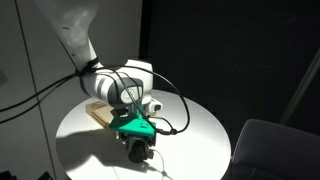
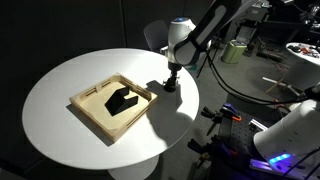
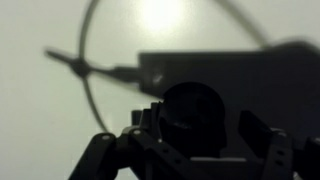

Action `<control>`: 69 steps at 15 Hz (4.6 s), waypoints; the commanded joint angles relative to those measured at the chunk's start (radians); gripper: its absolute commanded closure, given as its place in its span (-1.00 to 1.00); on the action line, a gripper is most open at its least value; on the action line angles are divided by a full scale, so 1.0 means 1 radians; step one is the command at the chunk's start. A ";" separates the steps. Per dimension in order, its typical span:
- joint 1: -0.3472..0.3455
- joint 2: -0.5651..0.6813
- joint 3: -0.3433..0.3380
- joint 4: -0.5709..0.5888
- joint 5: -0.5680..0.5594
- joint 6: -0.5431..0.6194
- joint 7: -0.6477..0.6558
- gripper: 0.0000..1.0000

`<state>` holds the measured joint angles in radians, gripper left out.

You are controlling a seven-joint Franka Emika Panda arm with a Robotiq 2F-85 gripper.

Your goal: Pick up the black object on top of the other on the table and put it in the crate

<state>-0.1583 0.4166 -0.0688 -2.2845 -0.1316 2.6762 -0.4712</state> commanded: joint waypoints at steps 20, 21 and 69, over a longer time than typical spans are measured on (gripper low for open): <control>-0.019 -0.162 0.007 0.059 0.030 -0.120 0.032 0.20; -0.019 -0.165 0.010 0.082 0.045 -0.152 0.028 0.20; 0.276 0.145 0.190 0.589 -0.088 -0.493 0.022 0.20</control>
<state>0.1120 0.5204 0.1147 -1.7662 -0.1847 2.2298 -0.4199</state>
